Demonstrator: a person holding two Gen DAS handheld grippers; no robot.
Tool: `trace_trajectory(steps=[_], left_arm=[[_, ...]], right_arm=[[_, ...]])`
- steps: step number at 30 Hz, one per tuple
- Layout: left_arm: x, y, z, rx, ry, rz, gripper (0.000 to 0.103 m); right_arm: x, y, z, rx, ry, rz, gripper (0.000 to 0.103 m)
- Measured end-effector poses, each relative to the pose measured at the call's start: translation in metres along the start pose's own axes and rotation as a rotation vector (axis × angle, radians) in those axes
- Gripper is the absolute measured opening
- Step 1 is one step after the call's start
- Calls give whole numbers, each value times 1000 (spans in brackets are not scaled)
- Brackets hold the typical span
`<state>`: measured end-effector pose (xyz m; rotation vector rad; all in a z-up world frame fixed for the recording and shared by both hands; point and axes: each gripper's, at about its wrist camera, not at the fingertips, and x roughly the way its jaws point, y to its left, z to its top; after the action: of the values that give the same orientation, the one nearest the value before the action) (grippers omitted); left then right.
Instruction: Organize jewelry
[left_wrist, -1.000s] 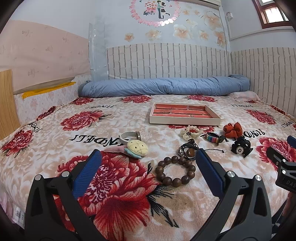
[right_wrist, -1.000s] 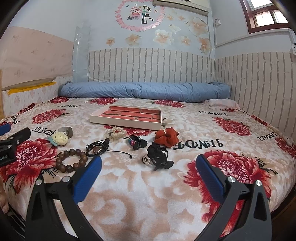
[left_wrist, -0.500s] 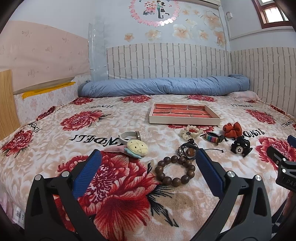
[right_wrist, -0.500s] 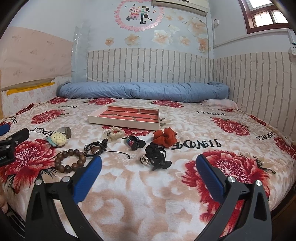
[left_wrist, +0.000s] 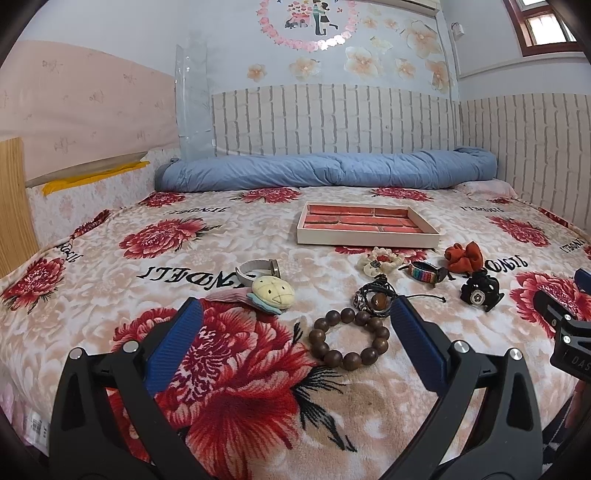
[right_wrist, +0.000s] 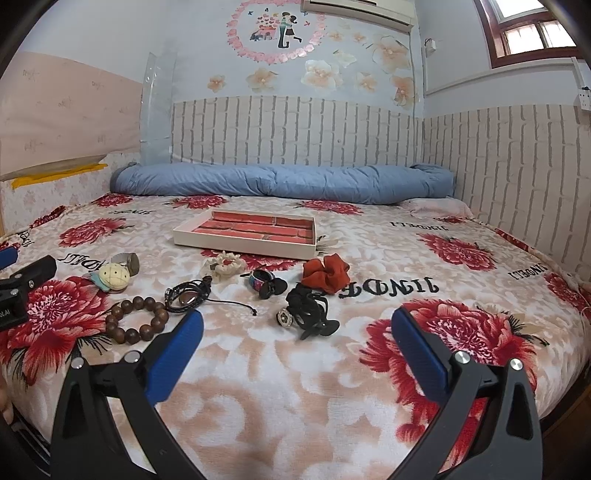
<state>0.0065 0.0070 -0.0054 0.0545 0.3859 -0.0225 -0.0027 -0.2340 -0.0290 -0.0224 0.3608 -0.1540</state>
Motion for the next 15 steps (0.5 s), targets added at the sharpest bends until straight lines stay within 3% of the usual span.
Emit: trace_trajectory(steps=[15], left_arm=[[-3, -4, -4, 4, 0, -6, 98]], right_arm=[[2, -1, -2, -1, 2, -13, 99]])
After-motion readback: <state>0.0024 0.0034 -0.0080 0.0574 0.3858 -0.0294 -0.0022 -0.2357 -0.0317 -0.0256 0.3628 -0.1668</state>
